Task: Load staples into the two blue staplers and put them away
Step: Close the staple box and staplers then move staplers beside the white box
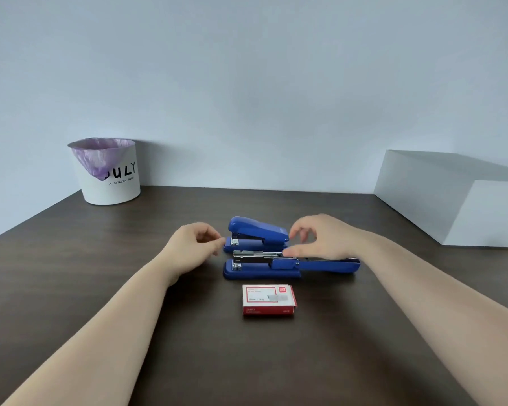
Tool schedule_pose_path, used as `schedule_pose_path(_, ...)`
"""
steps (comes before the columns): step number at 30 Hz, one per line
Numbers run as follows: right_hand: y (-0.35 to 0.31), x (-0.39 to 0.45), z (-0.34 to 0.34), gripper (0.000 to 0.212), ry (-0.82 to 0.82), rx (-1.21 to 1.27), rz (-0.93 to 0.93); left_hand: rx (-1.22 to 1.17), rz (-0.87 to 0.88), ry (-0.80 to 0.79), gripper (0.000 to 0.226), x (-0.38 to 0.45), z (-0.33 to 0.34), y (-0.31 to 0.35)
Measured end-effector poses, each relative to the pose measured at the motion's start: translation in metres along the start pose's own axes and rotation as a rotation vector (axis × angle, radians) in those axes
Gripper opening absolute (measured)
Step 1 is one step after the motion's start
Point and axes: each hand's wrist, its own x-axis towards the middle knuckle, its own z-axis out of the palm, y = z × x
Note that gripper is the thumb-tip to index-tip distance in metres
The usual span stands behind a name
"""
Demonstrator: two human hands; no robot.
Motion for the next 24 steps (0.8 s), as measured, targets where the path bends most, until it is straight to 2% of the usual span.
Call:
schedule_pose_path(1,0.005,-0.007,-0.002,0.059,-0.051,-0.012,0.032,-0.007,-0.007,-0.079,0.005,-0.004,-0.004,0.002)
schedule_pose_path(4,0.017,-0.018,-0.006,0.060,-0.167,-0.100,0.083,0.091,-0.022,-0.311,0.019,-0.010,-0.012,0.007)
schedule_pose_path(7,0.029,-0.023,-0.006,0.042,-0.164,-0.216,0.098,0.265,-0.021,-0.428,0.033,-0.012,-0.012,0.011)
schedule_pose_path(10,0.032,-0.026,-0.005,0.031,-0.140,-0.203,0.107,0.342,0.028,-0.421,0.037,-0.013,-0.009,0.006)
schedule_pose_path(14,0.026,-0.025,-0.012,0.021,-0.051,-0.176,0.064,0.325,0.096,-0.337,0.026,-0.013,-0.006,0.001)
schedule_pose_path(17,0.015,-0.026,-0.026,0.031,0.104,-0.084,0.030,0.316,0.107,-0.319,0.025,-0.012,-0.004,-0.001)
schedule_pose_path(20,-0.011,-0.025,-0.035,0.048,0.224,0.071,-0.086,0.310,0.106,-0.310,0.026,-0.011,-0.003,-0.001)
schedule_pose_path(22,-0.034,-0.021,-0.033,0.053,0.229,0.192,-0.160,0.310,0.109,-0.304,0.027,-0.011,-0.003,-0.002)
schedule_pose_path(24,-0.053,-0.014,-0.024,0.052,0.190,0.193,-0.203,0.312,0.118,-0.298,0.027,-0.011,-0.003,-0.003)
